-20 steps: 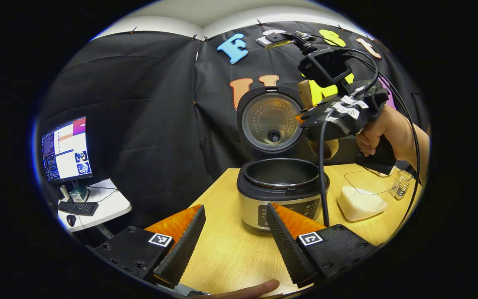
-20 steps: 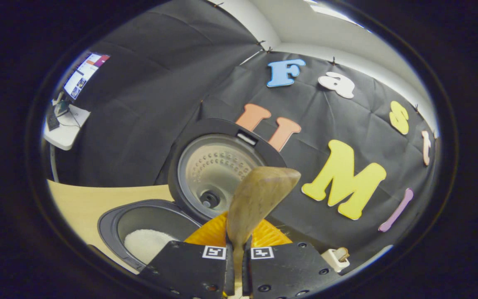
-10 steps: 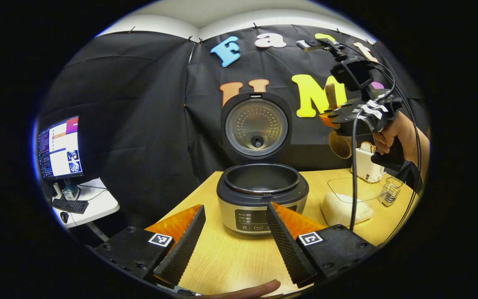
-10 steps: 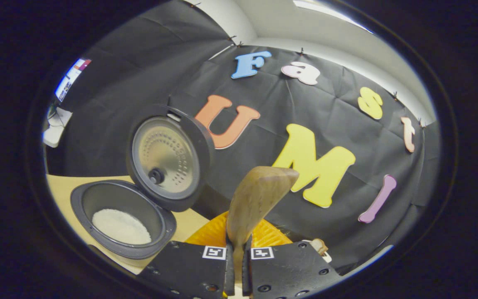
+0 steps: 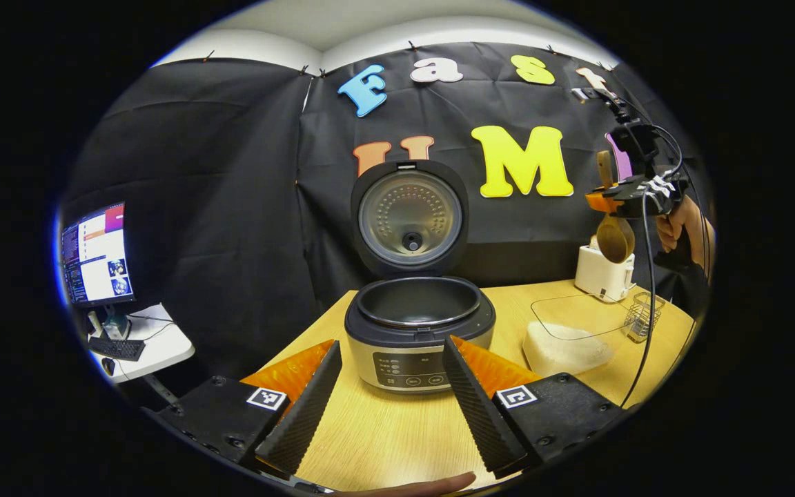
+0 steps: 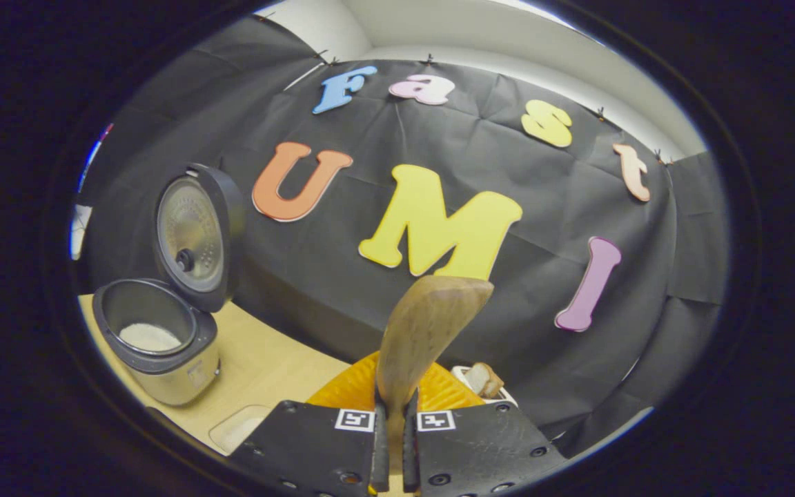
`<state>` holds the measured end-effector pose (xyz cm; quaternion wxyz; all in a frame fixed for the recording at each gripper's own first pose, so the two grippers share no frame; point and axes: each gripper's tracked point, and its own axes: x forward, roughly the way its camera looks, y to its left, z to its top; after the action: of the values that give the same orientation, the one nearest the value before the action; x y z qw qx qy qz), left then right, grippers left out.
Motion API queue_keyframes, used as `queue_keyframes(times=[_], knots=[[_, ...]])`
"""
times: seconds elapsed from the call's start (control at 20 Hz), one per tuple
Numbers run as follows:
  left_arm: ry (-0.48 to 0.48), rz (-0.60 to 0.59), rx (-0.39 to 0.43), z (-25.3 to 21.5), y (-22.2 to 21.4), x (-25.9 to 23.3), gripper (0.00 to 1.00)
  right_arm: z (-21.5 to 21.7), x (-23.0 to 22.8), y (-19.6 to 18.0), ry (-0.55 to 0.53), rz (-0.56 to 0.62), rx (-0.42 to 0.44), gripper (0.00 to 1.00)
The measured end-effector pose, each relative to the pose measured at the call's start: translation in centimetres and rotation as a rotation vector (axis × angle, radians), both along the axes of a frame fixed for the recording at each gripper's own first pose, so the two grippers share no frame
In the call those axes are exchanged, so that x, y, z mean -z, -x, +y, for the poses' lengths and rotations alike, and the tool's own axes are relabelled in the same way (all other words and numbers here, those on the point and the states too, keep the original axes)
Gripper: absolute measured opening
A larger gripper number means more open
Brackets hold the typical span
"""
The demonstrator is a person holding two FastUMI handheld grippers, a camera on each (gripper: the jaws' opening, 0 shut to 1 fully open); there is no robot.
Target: Close the left gripper, press the button to open the rice cooker; take a wooden spoon from the chopstick holder with the right hand, scoop a spoonful of rice and pour it into the rice cooker, then put the wooden spoon back into the chopstick holder.
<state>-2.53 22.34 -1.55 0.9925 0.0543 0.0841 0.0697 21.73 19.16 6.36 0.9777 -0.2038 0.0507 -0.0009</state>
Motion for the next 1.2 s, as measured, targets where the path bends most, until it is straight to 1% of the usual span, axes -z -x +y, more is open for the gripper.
queue_keyframes(times=[0.15,0.35,0.4,0.45,0.5,0.55,0.6,0.7,0.85,0.9,0.95,1.05,1.1,1.2], knots=[[-0.020,-0.009,0.008,-0.4,0.1,-0.4,0.95,-3.9,1.0,0.0,-0.020,0.018,0.049,0.08],[-0.015,-0.004,0.013,-0.6,0.1,-0.2,0.95,-8.7,2.6,0.1,-0.062,0.042,0.115,0.08],[-0.012,-0.005,0.010,-0.5,0.2,-0.2,0.95,-10.1,3.4,0.3,-0.076,0.053,0.134,0.10],[-0.012,-0.004,0.011,-0.4,0.2,-0.2,0.96,-11.1,3.8,0.3,-0.089,0.059,0.150,0.08],[-0.012,-0.006,0.011,-0.4,0.2,-0.3,0.96,-12.1,4.4,0.2,-0.099,0.067,0.165,0.10],[-0.011,-0.006,0.010,-0.4,0.2,-0.3,0.96,-13.4,5.3,0.5,-0.110,0.081,0.185,0.10],[-0.009,-0.004,0.008,-0.3,0.1,-0.2,0.96,-14.1,5.8,0.7,-0.121,0.091,0.196,0.08],[-0.011,0.001,0.002,-0.1,0.0,-0.1,0.97,-15.4,7.5,0.6,-0.149,0.114,0.212,0.08],[-0.015,0.008,-0.006,0.2,0.0,0.2,0.96,-16.9,9.1,0.8,-0.151,0.122,0.236,0.08],[-0.015,0.008,-0.008,0.3,0.0,0.2,0.96,-17.2,9.6,0.8,-0.156,0.123,0.243,0.10],[-0.014,0.009,-0.009,0.3,0.0,0.2,0.96,-17.5,10.3,0.8,-0.165,0.132,0.248,0.08],[-0.014,0.011,-0.009,0.3,0.0,0.2,0.96,-18.0,11.7,0.8,-0.204,0.166,0.252,0.08],[-0.014,0.012,-0.010,0.3,0.0,0.3,0.97,-18.3,12.1,0.7,-0.223,0.177,0.254,0.10],[-0.013,0.012,-0.009,0.3,0.0,0.3,0.96,-18.9,12.8,0.6,-0.233,0.180,0.266,0.10]])
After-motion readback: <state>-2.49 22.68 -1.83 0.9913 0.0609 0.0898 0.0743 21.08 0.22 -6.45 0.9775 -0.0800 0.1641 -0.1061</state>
